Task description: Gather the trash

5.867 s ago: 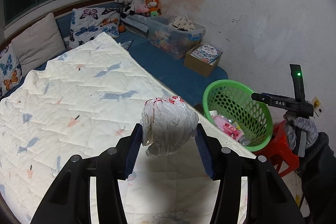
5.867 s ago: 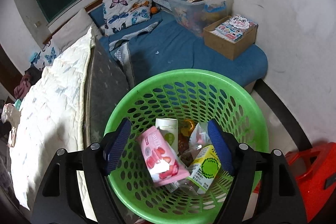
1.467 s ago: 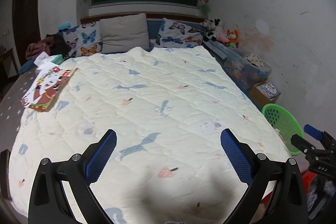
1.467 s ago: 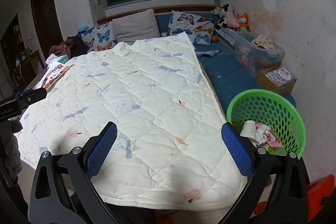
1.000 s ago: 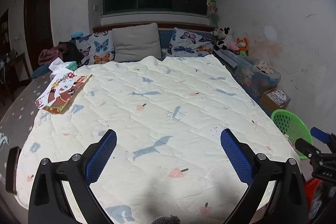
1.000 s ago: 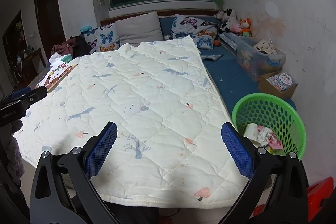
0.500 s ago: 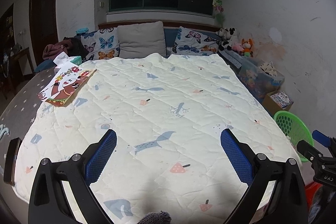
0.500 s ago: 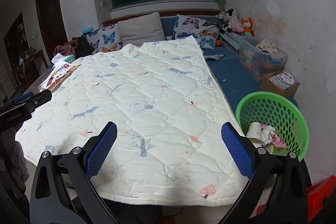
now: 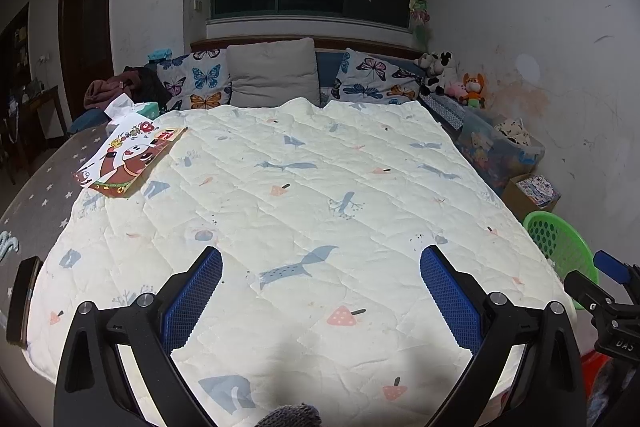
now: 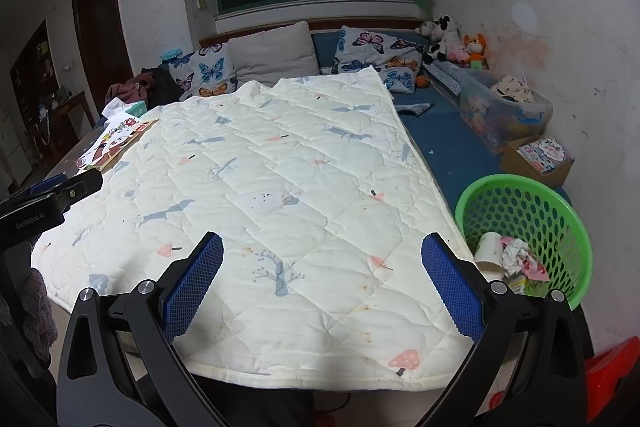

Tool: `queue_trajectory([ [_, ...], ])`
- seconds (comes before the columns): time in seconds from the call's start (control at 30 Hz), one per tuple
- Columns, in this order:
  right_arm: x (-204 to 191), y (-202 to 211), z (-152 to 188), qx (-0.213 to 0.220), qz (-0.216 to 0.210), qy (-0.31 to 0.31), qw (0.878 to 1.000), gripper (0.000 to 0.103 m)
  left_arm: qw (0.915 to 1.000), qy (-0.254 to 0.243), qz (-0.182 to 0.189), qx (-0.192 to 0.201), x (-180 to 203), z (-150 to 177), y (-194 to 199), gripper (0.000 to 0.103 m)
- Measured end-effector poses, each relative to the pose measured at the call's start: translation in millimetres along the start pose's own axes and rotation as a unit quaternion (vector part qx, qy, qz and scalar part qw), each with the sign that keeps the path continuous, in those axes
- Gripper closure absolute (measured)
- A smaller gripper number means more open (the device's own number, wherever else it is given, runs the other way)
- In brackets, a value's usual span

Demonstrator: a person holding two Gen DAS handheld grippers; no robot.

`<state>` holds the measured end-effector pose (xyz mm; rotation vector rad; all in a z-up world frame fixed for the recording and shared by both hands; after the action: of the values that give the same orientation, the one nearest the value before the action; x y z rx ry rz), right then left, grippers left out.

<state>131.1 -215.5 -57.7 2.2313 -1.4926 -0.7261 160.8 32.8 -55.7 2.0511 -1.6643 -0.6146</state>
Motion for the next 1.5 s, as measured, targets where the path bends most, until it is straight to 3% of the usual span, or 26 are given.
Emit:
queue_trajectory([
  [1.5,0.4,-1.6,2.3,0.002,0.0,-0.006,1.0,0.004,1.0,-0.003,-0.004,0.004,-0.4,7.2,2.2,0.007],
])
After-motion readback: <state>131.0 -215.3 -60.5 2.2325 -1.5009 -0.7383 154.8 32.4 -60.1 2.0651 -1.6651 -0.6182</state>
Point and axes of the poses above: each gripper's, at about its wrist camera, not at the fingertips, and y roughly against the way its jaws point, x to its right, z to its underside, the point moved 10 cm from there along -y, roughly the way its jaws point, and after that the axes turned 14 degrees about -z, right-handed, at the moved point
